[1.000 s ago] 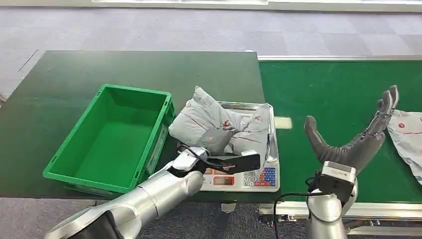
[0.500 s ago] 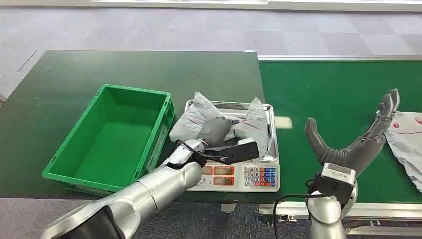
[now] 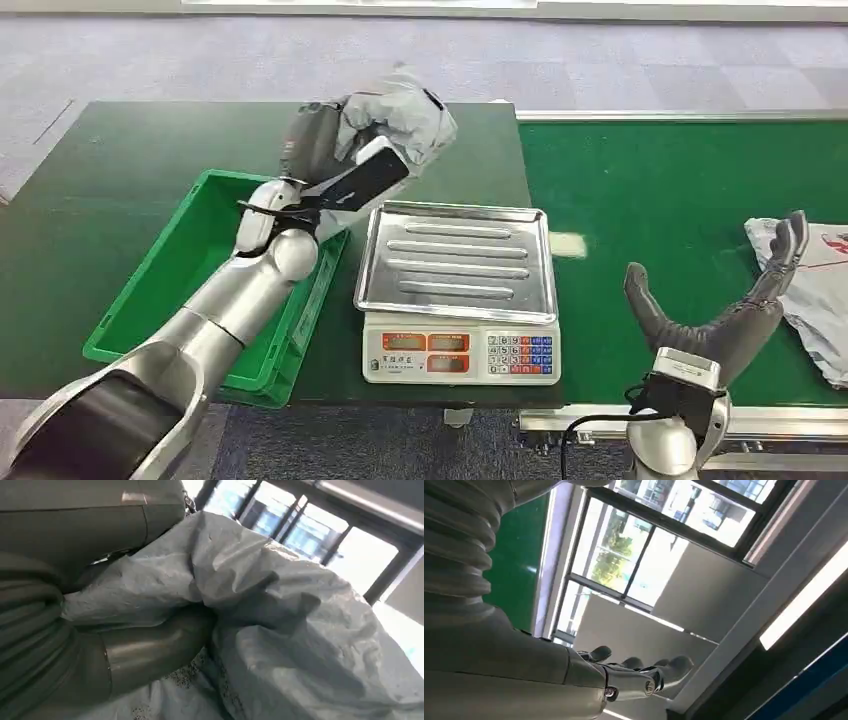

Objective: Moved the parcel from conveyor to table for the left to box.

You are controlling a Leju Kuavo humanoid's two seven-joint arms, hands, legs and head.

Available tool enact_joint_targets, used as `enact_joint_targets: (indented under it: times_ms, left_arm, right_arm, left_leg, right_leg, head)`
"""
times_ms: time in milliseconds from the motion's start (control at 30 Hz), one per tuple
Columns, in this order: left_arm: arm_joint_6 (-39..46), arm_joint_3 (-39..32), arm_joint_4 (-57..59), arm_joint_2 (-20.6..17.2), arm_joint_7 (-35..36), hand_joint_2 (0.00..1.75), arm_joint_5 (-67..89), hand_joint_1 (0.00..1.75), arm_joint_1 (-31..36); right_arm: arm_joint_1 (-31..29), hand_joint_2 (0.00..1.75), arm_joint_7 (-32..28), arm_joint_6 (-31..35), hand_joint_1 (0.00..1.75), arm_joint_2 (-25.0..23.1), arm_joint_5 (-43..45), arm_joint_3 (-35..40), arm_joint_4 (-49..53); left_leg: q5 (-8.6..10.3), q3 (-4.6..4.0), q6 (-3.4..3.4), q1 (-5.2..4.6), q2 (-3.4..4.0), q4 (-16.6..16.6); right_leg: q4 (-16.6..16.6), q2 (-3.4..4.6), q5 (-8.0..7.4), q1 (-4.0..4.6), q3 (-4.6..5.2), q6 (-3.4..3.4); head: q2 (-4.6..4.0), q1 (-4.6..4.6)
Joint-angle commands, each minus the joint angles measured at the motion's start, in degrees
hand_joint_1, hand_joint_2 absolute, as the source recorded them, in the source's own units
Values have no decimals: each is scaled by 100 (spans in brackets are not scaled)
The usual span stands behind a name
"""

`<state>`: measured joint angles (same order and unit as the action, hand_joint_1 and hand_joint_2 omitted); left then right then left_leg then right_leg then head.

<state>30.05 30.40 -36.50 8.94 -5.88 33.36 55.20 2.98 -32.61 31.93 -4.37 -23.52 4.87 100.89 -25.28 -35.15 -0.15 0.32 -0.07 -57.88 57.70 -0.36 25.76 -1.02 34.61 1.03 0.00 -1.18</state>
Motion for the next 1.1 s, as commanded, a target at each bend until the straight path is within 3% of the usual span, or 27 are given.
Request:
enact_joint_targets:
  times_ms: [33, 267, 300, 333, 367, 467, 633, 767, 833, 867, 1033, 1100]
  left_arm:
    - [49, -2706, -213, -1017, -282, 175, 175, 175, -7]
    - [-105, -3428, -180, -1447, -477, 175, 54, 175, -439]
    - [-218, -3447, -19, -1512, -220, 175, 135, 99, -406]
    - [-387, -3541, 76, -1560, -144, 175, 46, 9, -392]
    - [-408, -3592, 103, -1598, -186, 175, 14, 2, -419]
    - [-742, -3797, -194, -1639, -418, 175, -321, 0, -768]
    - [-2288, -3848, -1762, -1555, -918, 175, -1660, 0, -1997]
    - [-2478, -3880, -2626, -1385, -1013, 175, -2150, 0, -2505]
    - [-2401, -4022, -3586, -1115, -1585, 175, -2795, 0, -2959]
    - [-2380, -3999, -3774, -1093, -1533, 175, -2829, 0, -3060]
    - [-4096, -3626, -5691, -842, -2030, 175, -4622, 0, -4433]
    - [-4315, -3544, -5991, -754, -2113, 175, -4846, 0, -4797]
  right_arm:
    - [304, 175, -51, 146, 0, 436, 242, -267, 57]
    - [491, 175, -115, 274, 0, 490, 327, -315, 72]
    - [457, 175, -114, 298, 0, 485, 321, -332, 61]
    - [393, 175, -86, 320, 0, 503, 315, -357, 44]
    - [343, 175, -46, 298, 0, 523, 315, -378, 41]
    - [300, 175, 11, 276, 0, 515, 297, -462, 66]
    - [408, 175, -84, 167, 0, 475, 330, -520, 76]
    - [375, 175, -81, 83, 0, 469, 348, -529, 41]
    - [393, 175, -69, -107, 0, 446, 464, -537, 75]
    - [394, 175, -78, -115, 0, 438, 467, -546, 75]
    - [397, 175, 44, -888, 0, 505, 972, -713, -55]
    - [413, 175, 77, -1058, 0, 491, 1027, -785, -86]
  left_leg:
    - [-10, 25, -3, 1, 47, 6]
    - [-9, 32, -3, 1, 38, 15]
    - [-13, 44, -4, 2, 47, 19]
    - [-11, 26, -3, 3, 41, 9]
    - [-13, 33, -3, 3, 46, 11]
    - [-6, 20, -2, -2, 33, 10]
    - [-6, 25, -1, -5, 30, 17]
    - [-18, 39, -7, -1, 36, 17]
    - [-14, 16, -7, -1, 26, 8]
    - [-16, 22, -6, 0, 27, 11]
    - [-20, 13, -7, -3, 32, 7]
    - [-32, 38, -4, -3, 41, 14]
  right_leg:
    - [-7, 48, -5, 2, -8, -10]
    - [-14, 41, 1, 2, -16, -10]
    - [-19, 51, 2, 3, -26, -14]
    - [-11, 43, 2, 4, -12, -11]
    - [-11, 49, 3, 4, -16, -13]
    - [-7, 36, 2, -2, -7, -10]
    - [-13, 33, 3, -5, -13, -9]
    - [-18, 40, 8, 0, -26, -13]
    - [-10, 29, 6, 0, -5, -10]
    - [-15, 31, 7, 1, -11, -11]
    - [-9, 35, 11, -2, 2, -13]
    - [-20, 44, 18, -1, -23, -14]
  head:
    - [0, 0]
    - [0, 0]
    - [0, 0]
    - [0, 0]
    - [0, -2]
    - [0, 0]
    - [0, 0]
    - [0, 0]
    - [0, 0]
    - [0, 0]
    - [0, -2]
    - [0, -2]
